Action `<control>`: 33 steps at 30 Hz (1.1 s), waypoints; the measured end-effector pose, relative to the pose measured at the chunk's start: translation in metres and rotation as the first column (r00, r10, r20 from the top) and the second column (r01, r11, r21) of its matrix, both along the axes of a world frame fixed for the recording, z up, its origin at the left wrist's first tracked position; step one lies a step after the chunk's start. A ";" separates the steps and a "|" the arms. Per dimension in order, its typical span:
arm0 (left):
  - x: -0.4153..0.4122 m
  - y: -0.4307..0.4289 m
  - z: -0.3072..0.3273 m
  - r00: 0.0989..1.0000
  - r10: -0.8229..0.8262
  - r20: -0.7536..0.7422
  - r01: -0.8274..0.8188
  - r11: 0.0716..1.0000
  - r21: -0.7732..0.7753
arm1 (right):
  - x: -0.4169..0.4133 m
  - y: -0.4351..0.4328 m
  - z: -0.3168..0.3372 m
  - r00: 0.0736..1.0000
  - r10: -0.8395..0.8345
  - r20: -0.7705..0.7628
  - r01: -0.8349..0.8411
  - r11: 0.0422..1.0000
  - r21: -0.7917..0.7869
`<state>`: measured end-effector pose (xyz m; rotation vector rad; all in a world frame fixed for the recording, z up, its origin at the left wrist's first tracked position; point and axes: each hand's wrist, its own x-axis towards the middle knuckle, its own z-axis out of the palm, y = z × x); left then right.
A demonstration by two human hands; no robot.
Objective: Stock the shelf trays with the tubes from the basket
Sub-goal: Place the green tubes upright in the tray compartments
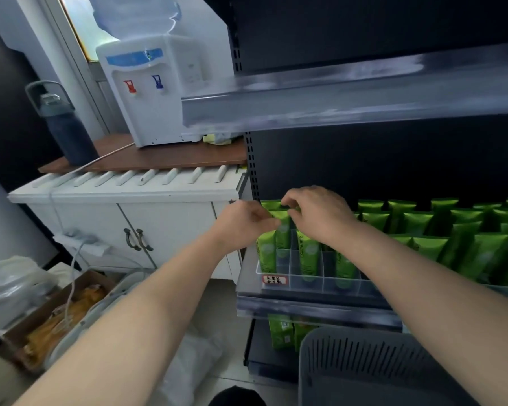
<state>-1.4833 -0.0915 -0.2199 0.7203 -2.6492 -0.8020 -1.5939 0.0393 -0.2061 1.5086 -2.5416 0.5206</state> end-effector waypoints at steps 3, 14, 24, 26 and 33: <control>-0.009 -0.005 0.004 0.990 0.080 -0.113 -0.076 0.997 0.031 | -0.003 0.001 -0.003 1.000 -0.017 -0.011 0.016 1.000 -0.017; -0.057 -0.037 0.009 0.990 0.130 -0.051 -0.136 0.982 -0.130 | -0.014 -0.011 0.003 0.999 0.022 -0.033 -0.021 0.999 0.028; -0.065 -0.050 -0.005 0.995 0.103 0.017 -0.098 0.978 -0.185 | -0.012 -0.038 -0.003 0.996 -0.034 -0.084 0.046 0.987 0.154; -0.066 -0.053 -0.007 0.994 0.108 0.003 -0.105 0.975 -0.194 | -0.011 -0.041 -0.005 0.998 -0.018 -0.066 0.026 0.993 0.114; -0.064 -0.059 -0.013 0.995 0.099 0.006 -0.096 0.977 -0.191 | -0.008 -0.047 -0.012 1.000 0.011 0.006 -0.011 0.997 0.074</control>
